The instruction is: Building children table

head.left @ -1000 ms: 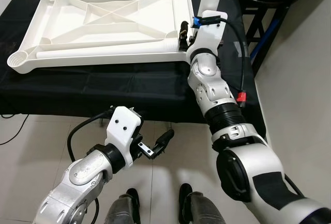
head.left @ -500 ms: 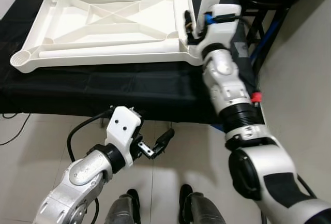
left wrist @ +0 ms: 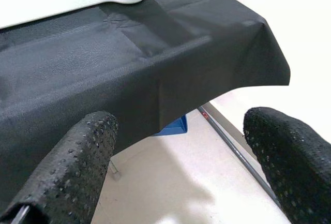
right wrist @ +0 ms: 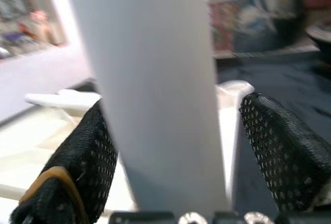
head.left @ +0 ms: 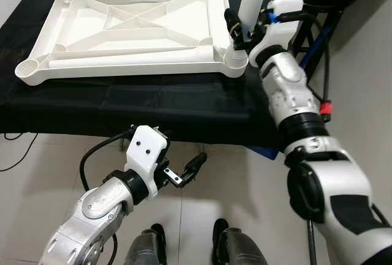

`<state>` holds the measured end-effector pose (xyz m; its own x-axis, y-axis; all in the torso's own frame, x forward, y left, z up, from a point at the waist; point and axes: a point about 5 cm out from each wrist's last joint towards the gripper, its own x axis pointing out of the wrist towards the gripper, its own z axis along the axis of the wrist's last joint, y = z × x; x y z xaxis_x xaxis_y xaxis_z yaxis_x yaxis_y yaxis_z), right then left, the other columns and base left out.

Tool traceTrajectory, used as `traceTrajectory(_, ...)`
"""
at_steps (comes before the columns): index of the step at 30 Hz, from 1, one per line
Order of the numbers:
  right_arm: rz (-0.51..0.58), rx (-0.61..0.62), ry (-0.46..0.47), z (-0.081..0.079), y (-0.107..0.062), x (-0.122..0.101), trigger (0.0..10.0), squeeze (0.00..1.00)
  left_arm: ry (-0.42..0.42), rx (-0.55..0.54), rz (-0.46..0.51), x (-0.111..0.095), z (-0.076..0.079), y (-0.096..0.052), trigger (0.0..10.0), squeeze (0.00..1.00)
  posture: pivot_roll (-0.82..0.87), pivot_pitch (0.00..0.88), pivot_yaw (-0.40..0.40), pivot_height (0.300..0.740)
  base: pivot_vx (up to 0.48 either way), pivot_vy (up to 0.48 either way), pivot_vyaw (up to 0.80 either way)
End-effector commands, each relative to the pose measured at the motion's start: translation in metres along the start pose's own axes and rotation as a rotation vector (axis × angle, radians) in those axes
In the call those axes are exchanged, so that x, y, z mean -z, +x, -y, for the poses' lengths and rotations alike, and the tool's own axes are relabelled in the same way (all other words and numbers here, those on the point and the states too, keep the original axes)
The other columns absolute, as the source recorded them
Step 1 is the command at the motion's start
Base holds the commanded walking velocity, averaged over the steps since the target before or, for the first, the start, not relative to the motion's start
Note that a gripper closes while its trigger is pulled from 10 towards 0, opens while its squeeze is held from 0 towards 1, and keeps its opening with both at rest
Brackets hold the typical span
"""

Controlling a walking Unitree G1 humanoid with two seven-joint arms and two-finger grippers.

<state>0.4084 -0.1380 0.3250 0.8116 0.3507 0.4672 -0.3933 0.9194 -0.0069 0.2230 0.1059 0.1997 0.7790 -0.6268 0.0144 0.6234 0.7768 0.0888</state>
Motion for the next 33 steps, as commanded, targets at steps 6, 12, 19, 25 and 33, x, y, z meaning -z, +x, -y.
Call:
traceTrajectory(6,0.016,-0.135,0.041,-0.004,0.005,-0.008,10.0,0.00,-0.007,0.008,-0.015,0.004,0.003,-0.003,10.0,0.00,0.22,0.300,-0.005,0.740,0.000,0.000,0.00)
traceTrajectory(12,-0.007,-0.294,0.080,-0.006,0.009,-0.016,10.0,0.00,-0.005,0.006,-0.014,0.004,0.002,-0.002,10.0,0.00,0.22,0.305,-0.008,0.740,0.000,0.000,0.00)
traceTrajectory(19,-0.036,-0.394,0.106,-0.007,0.010,-0.020,10.0,0.00,-0.010,0.004,-0.008,0.002,0.003,-0.002,10.0,0.00,0.22,0.306,-0.014,0.740,0.000,0.000,0.00)
traceTrajectory(25,-0.053,-0.387,0.082,-0.006,0.012,-0.021,10.0,0.00,-0.012,0.001,-0.005,0.001,0.003,-0.001,10.0,0.00,0.21,0.309,-0.016,0.740,0.000,0.000,0.00)
traceTrajectory(33,-0.066,-0.310,0.028,-0.001,0.015,-0.024,0.0,0.00,-0.014,0.001,-0.002,0.001,0.004,-0.001,10.0,0.00,0.21,0.313,-0.017,0.740,0.000,0.000,0.00)
